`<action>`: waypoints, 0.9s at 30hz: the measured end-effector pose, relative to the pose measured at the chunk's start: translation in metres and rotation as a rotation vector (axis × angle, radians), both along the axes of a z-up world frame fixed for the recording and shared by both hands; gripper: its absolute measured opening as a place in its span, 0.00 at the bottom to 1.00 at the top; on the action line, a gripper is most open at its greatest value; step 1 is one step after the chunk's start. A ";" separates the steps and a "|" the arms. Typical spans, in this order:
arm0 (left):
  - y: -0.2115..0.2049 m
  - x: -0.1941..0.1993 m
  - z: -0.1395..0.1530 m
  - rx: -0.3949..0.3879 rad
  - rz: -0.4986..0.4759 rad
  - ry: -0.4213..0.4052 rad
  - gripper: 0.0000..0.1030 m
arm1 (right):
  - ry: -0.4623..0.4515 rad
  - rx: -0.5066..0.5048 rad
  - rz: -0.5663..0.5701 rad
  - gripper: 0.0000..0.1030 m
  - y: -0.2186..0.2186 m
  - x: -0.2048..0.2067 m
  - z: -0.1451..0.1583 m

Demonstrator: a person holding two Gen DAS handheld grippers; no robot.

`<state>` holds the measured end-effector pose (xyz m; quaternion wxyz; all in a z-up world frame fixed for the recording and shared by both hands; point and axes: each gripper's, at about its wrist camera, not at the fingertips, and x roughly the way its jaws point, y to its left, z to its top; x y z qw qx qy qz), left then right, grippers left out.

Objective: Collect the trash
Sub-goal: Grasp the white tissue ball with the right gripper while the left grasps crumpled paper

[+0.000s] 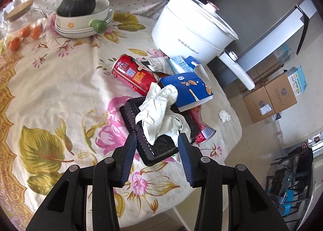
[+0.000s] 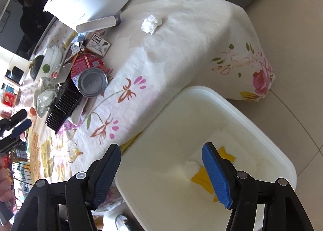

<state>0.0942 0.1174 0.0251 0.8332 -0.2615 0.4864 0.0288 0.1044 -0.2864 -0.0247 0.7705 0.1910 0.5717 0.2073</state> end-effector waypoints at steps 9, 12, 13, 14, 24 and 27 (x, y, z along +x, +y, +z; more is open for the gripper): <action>-0.009 0.034 -0.013 0.038 0.007 -0.003 0.45 | -0.002 0.058 -0.013 0.70 0.021 0.022 0.005; -0.017 0.040 -0.016 0.083 -0.004 0.003 0.45 | -0.012 0.066 -0.023 0.71 0.026 0.031 0.007; -0.018 0.042 -0.017 0.089 -0.007 0.006 0.45 | -0.013 0.067 -0.026 0.71 0.028 0.035 0.007; -0.019 0.043 -0.019 0.092 -0.011 0.010 0.45 | -0.014 0.068 -0.027 0.71 0.029 0.038 0.007; -0.023 0.045 -0.023 0.129 -0.020 0.000 0.25 | -0.033 0.035 -0.050 0.71 0.046 0.085 0.004; -0.022 0.044 -0.022 0.128 -0.026 -0.008 0.23 | -0.065 0.002 -0.059 0.71 0.050 0.102 0.007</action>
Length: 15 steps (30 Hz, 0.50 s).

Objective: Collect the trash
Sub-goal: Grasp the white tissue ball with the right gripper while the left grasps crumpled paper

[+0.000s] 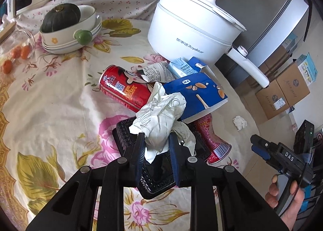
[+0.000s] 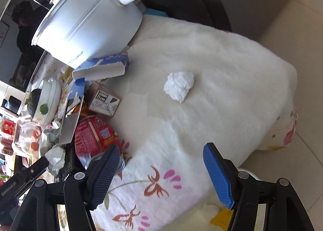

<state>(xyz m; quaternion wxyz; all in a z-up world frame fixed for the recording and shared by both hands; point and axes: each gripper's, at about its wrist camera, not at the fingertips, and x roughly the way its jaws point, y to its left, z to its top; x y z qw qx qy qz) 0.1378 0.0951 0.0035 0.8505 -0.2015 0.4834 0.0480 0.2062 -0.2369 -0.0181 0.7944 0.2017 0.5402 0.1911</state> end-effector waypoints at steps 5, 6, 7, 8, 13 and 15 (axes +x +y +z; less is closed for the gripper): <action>0.005 -0.004 0.003 -0.053 0.008 -0.014 0.22 | -0.012 -0.020 -0.024 0.71 0.004 0.023 -0.003; 0.005 -0.006 0.004 -0.073 0.008 -0.020 0.22 | -0.015 -0.033 -0.024 0.71 0.006 0.027 -0.005; 0.005 -0.007 0.006 -0.092 0.004 -0.029 0.22 | -0.020 -0.048 -0.023 0.71 0.008 0.031 -0.006; 0.005 -0.008 0.009 -0.107 -0.002 -0.041 0.22 | -0.028 -0.068 -0.020 0.71 0.010 0.035 -0.008; 0.002 -0.014 0.021 -0.095 -0.020 -0.084 0.22 | -0.060 -0.156 -0.024 0.71 0.017 0.053 -0.016; 0.004 -0.013 0.020 -0.112 -0.022 -0.080 0.22 | -0.079 -0.180 -0.034 0.71 0.019 0.054 -0.014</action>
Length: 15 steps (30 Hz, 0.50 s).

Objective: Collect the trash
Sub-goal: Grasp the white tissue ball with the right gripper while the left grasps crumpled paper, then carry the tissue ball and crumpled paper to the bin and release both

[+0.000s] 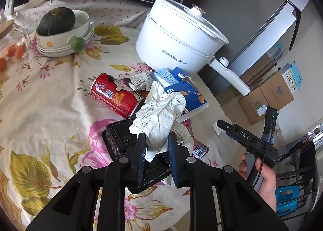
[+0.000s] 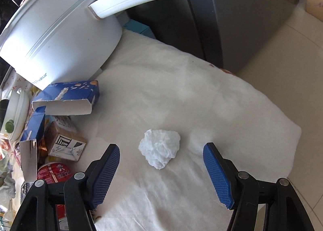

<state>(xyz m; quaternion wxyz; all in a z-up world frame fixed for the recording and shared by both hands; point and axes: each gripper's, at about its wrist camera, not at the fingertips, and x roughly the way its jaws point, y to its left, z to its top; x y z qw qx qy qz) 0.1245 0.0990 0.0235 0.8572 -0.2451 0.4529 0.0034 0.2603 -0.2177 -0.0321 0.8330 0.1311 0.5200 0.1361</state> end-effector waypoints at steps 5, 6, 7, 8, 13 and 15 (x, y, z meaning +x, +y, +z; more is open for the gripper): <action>0.001 0.001 -0.005 -0.032 -0.009 0.009 0.22 | -0.072 -0.128 0.051 0.71 0.019 0.003 0.001; 0.001 0.000 -0.005 -0.028 -0.009 0.007 0.22 | -0.064 -0.124 0.056 0.69 0.021 0.004 -0.003; 0.002 -0.001 -0.004 -0.026 -0.006 0.002 0.22 | -0.051 -0.108 0.062 0.60 0.021 0.005 -0.007; 0.003 -0.002 -0.004 -0.026 -0.004 -0.002 0.22 | -0.082 -0.115 0.060 0.47 0.021 0.003 -0.007; 0.000 -0.005 -0.003 -0.029 -0.023 -0.013 0.22 | -0.034 -0.031 0.125 0.27 0.026 -0.011 -0.005; -0.006 -0.006 -0.002 -0.022 -0.045 -0.021 0.22 | -0.027 -0.011 0.154 0.27 0.032 -0.022 -0.002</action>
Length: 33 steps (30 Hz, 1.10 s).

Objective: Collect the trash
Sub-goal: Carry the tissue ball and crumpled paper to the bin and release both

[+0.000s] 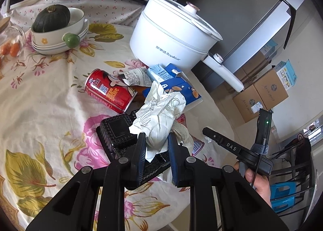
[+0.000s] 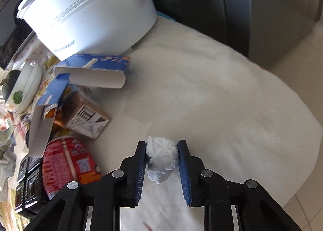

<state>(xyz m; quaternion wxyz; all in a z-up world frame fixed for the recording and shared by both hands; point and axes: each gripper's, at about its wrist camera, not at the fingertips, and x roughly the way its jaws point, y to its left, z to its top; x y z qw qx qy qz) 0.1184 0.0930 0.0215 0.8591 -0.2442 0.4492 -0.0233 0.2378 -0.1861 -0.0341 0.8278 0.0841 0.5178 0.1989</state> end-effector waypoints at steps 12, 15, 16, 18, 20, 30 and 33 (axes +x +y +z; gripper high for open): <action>-0.052 -0.014 -0.009 -0.016 -0.170 0.012 0.22 | 0.070 0.094 0.051 0.28 -0.017 -0.064 0.020; -0.084 -0.022 -0.019 0.005 -0.245 0.043 0.22 | 0.110 0.096 0.065 0.28 -0.022 -0.083 0.018; -0.096 -0.026 -0.021 0.006 -0.279 0.048 0.22 | 0.117 0.093 0.068 0.28 -0.026 -0.090 0.018; -0.119 -0.035 -0.024 0.024 -0.346 0.049 0.22 | 0.123 0.086 0.072 0.28 -0.035 -0.101 0.019; -0.142 -0.041 -0.028 0.060 -0.406 0.052 0.22 | 0.128 0.075 0.067 0.28 -0.045 -0.109 0.020; -0.197 -0.051 -0.063 0.111 -0.521 0.136 0.23 | 0.157 0.033 0.036 0.30 -0.085 -0.128 0.011; -0.204 -0.050 -0.072 0.122 -0.523 0.174 0.27 | 0.179 -0.005 0.028 0.32 -0.087 -0.129 0.005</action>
